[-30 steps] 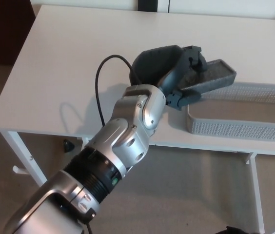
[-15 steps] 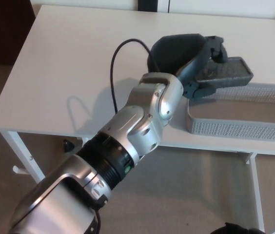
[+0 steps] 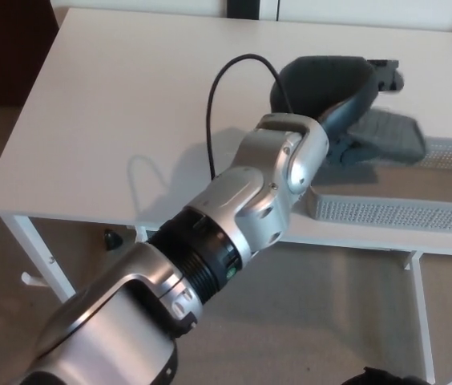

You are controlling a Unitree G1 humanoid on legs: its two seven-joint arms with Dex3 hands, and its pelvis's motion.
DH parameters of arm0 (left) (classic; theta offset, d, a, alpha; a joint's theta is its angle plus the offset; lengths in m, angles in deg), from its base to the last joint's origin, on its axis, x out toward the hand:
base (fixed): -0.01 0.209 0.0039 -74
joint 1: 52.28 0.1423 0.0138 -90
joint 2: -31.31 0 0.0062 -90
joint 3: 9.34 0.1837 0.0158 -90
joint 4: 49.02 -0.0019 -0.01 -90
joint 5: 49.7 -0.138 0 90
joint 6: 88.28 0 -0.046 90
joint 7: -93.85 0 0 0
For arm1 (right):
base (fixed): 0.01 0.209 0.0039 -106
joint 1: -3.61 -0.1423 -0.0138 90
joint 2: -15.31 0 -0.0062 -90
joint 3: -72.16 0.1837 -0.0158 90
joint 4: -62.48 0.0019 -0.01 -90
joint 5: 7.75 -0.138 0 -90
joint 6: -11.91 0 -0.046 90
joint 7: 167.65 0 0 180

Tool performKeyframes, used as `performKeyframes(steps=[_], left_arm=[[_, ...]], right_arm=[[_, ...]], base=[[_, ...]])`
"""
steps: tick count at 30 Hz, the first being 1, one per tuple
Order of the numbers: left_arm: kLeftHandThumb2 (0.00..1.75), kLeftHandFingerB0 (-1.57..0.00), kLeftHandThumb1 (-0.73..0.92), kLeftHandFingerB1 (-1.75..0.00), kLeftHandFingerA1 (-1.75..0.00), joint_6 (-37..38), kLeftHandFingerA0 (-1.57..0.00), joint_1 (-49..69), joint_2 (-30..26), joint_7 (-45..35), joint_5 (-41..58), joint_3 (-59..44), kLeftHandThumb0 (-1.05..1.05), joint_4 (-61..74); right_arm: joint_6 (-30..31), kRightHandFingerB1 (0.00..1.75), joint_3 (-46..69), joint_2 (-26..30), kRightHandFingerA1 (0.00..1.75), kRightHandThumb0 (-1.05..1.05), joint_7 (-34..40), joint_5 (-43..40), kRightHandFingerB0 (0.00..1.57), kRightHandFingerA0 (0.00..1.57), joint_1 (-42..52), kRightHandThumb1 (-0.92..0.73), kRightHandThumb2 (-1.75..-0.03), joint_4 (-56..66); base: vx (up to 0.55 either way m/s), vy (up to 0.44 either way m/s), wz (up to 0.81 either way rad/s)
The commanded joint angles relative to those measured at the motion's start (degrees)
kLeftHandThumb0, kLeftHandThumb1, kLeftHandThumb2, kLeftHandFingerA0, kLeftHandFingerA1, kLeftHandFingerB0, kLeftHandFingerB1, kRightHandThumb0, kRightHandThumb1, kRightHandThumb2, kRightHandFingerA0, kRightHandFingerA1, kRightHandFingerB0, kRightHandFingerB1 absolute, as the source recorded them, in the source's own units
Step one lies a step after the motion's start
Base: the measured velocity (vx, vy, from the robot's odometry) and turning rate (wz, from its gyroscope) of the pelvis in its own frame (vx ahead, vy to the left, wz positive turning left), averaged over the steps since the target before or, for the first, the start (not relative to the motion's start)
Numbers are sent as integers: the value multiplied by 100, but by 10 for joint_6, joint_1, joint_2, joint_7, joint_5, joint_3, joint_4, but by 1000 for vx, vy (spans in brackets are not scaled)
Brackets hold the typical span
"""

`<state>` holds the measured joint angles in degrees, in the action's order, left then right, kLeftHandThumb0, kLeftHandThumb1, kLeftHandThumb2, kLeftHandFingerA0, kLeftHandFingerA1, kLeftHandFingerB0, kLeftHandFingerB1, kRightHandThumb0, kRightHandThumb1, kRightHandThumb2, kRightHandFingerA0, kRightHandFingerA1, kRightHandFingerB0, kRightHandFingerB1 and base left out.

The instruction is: The robot walks towards a desk on which an eraser is kept on the left hand side and a container is kept on the right hand side. The robot picks up the eraser using its left hand and places it in the container.

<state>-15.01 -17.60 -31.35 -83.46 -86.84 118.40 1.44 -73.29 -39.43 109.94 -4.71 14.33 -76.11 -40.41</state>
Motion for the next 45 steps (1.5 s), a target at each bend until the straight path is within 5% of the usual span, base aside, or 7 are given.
performKeyframes(steps=[1, 16, 27, 39, 43, 44, 45], left_arm=[[92, 0, 51, 0, 0, -70, 0, -38, 29, -132, 1, 18, -92, -46], [61, 0, 61, 0, 0, -65, 0, -11, 4, -136, -8, 18, -99, -1], [96, 0, 54, -11, -7, -1, 0, 189, -222, -270, 11, -82, -87, 650], [99, 0, 33, -47, -51, -37, 0, 580, -365, -578, 750, -683, -40, 892], [67, -22, 85, -29, -28, 101, -20, 735, -308, -690, 871, -749, -94, 806], [111, -14, 69, -41, -40, 106, -11, 755, -306, -727, 885, -773, -94, 787], [68, -22, 91, -28, -28, 119, -20, 785, -305, -765, 899, -807, -102, 775]], right_arm=[[-5, 52, 0, 7, 73, -53, -4, 0, 4, 9, 1, -77, -77, 8], [8, 56, -4, 6, 74, -54, -8, 4, 7, 10, -5, -74, -78, 14], [8, 54, 14, 13, 74, -56, -3, -7, 11, 12, -4, -75, -74, 1], [-31, 57, 42, 8, 75, -56, 22, -34, 10, 11, 0, -74, -77, -71], [-41, 57, 44, 7, 72, -55, 32, -34, 11, 11, 7, -73, -78, -82], [-39, 56, 44, 5, 71, -55, 35, -34, 12, 11, 8, -73, -78, -83], [-37, 56, 43, 4, 71, -55, 38, -32, 12, 11, 11, -74, -78, -84]], base=[[0, 0, 0], [0, 0, 0], [0, 0, 0], [0, 0, 0], [0, 0, 0], [0, 0, 0], [0, 0, 0]])
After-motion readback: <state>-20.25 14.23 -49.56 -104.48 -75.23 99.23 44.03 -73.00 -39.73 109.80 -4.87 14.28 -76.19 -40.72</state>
